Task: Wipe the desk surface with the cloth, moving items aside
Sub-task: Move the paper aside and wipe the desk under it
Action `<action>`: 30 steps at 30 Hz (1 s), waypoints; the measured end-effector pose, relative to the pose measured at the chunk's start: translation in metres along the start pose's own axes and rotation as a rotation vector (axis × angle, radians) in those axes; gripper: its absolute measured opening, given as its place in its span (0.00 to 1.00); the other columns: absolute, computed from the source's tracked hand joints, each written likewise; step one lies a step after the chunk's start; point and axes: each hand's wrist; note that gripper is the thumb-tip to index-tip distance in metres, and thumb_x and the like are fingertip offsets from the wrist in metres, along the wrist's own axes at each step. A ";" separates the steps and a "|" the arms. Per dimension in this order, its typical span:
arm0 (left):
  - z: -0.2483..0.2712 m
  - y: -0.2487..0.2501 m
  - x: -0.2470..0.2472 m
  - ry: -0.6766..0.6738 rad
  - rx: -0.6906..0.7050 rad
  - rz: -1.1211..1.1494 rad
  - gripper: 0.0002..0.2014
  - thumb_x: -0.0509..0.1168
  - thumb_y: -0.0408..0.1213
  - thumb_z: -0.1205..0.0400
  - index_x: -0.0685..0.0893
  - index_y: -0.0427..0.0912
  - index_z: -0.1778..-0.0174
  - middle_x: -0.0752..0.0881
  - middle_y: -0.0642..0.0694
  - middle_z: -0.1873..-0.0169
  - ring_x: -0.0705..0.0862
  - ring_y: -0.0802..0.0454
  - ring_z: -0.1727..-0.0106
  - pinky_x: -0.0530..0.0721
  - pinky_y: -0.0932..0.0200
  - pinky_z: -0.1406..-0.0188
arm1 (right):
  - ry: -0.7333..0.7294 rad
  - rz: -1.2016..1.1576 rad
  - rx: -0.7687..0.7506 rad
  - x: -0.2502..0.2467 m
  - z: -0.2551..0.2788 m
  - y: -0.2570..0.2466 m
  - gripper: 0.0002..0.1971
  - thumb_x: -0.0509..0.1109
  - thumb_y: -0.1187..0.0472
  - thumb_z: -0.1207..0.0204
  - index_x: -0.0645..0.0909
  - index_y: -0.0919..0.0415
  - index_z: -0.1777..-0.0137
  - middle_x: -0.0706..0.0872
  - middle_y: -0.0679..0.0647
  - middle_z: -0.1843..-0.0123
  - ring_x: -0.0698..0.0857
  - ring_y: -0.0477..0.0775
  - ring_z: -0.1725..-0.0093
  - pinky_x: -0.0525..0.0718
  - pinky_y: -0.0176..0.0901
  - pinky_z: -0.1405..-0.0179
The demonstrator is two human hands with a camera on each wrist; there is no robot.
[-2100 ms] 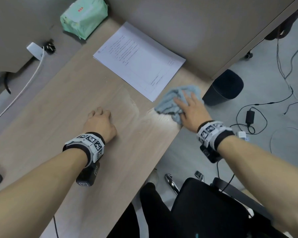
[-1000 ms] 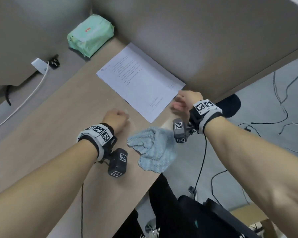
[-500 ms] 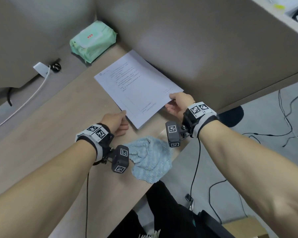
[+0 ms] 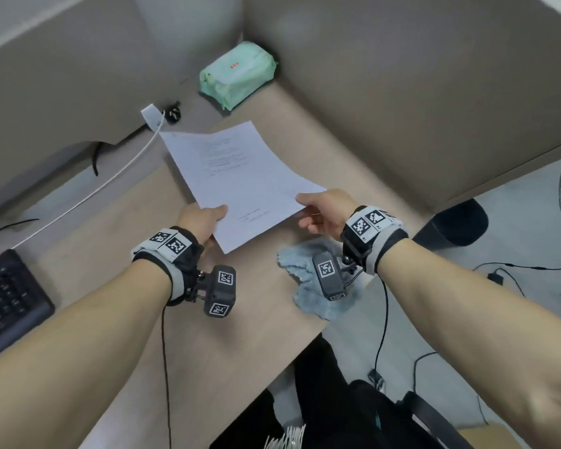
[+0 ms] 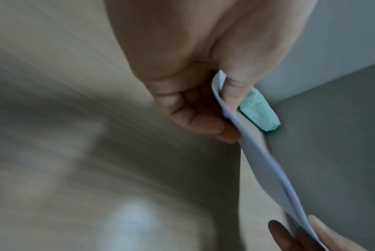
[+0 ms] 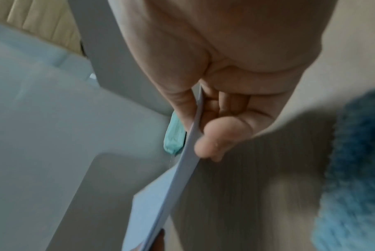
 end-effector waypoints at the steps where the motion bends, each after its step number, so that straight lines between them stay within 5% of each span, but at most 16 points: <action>1: 0.001 -0.007 -0.015 0.012 0.016 -0.025 0.14 0.70 0.36 0.20 0.83 0.38 0.40 0.88 0.41 0.43 0.88 0.41 0.44 0.84 0.43 0.38 | 0.009 0.036 -0.021 0.011 -0.001 0.004 0.10 0.73 0.63 0.21 0.79 0.68 0.45 0.84 0.61 0.64 0.81 0.51 0.78 0.75 0.37 0.85; 9: 0.026 -0.085 -0.138 0.173 -0.038 0.029 0.17 0.69 0.32 0.20 0.81 0.33 0.35 0.87 0.41 0.45 0.87 0.39 0.45 0.83 0.42 0.37 | -0.201 0.405 -0.054 0.120 0.006 0.038 0.03 0.70 0.71 0.23 0.79 0.66 0.51 0.78 0.59 0.70 0.84 0.53 0.78 0.76 0.36 0.85; 13: 0.023 -0.130 -0.183 0.227 -0.082 0.025 0.19 0.68 0.35 0.19 0.80 0.35 0.32 0.87 0.41 0.42 0.86 0.38 0.43 0.82 0.39 0.36 | -0.298 0.693 -0.112 0.175 0.008 0.066 0.09 0.68 0.69 0.26 0.84 0.74 0.49 0.86 0.65 0.63 0.84 0.52 0.79 0.76 0.36 0.83; 16: 0.017 -0.156 -0.201 0.204 -0.122 -0.010 0.15 0.66 0.39 0.20 0.83 0.38 0.40 0.87 0.40 0.40 0.86 0.37 0.43 0.82 0.38 0.36 | -0.315 0.843 -0.148 0.200 0.012 0.081 0.13 0.65 0.65 0.24 0.86 0.70 0.45 0.87 0.66 0.65 0.84 0.54 0.78 0.79 0.38 0.80; 19: 0.020 -0.162 -0.208 0.192 -0.173 -0.094 0.07 0.62 0.37 0.18 0.81 0.37 0.57 0.88 0.36 0.48 0.86 0.34 0.49 0.84 0.40 0.40 | -0.243 0.920 -0.205 0.204 0.017 0.088 0.09 0.64 0.64 0.24 0.86 0.64 0.52 0.85 0.63 0.67 0.84 0.58 0.75 0.78 0.40 0.77; 21: 0.023 -0.161 -0.211 0.217 -0.202 -0.104 0.11 0.62 0.38 0.19 0.81 0.32 0.52 0.87 0.35 0.59 0.85 0.37 0.62 0.85 0.49 0.57 | -0.144 0.950 -0.225 0.194 0.020 0.086 0.07 0.64 0.64 0.24 0.84 0.61 0.54 0.89 0.61 0.64 0.84 0.58 0.74 0.80 0.41 0.75; 23: 0.023 -0.157 -0.218 0.302 -0.222 -0.265 0.18 0.64 0.42 0.21 0.81 0.29 0.45 0.87 0.34 0.56 0.84 0.39 0.64 0.81 0.54 0.66 | -0.018 0.998 -0.239 0.178 0.021 0.083 0.07 0.66 0.63 0.25 0.84 0.60 0.52 0.91 0.61 0.57 0.86 0.61 0.69 0.84 0.44 0.69; 26: 0.025 -0.142 -0.221 0.408 -0.149 -0.538 0.23 0.65 0.45 0.24 0.80 0.29 0.42 0.85 0.34 0.50 0.85 0.34 0.53 0.78 0.54 0.64 | 0.154 1.157 -0.229 0.151 0.025 0.076 0.10 0.67 0.58 0.25 0.85 0.63 0.50 0.90 0.62 0.52 0.87 0.63 0.56 0.84 0.44 0.59; 29: 0.022 -0.120 -0.205 0.322 -0.073 -0.627 0.15 0.62 0.43 0.22 0.75 0.31 0.57 0.79 0.37 0.69 0.80 0.40 0.66 0.72 0.56 0.70 | 0.291 1.293 -0.199 0.118 0.033 0.073 0.12 0.66 0.57 0.24 0.82 0.63 0.46 0.88 0.60 0.49 0.83 0.63 0.56 0.80 0.45 0.59; 30: 0.021 -0.111 -0.193 0.295 -0.050 -0.643 0.15 0.62 0.43 0.22 0.75 0.31 0.59 0.81 0.33 0.67 0.78 0.40 0.69 0.74 0.55 0.69 | 0.337 1.325 -0.180 0.104 0.036 0.073 0.12 0.65 0.56 0.23 0.80 0.63 0.44 0.86 0.60 0.48 0.81 0.63 0.55 0.78 0.45 0.58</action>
Point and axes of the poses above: each hand's wrist, its own z-axis away from the middle knuckle, its own x-axis out of the palm, y = z × x
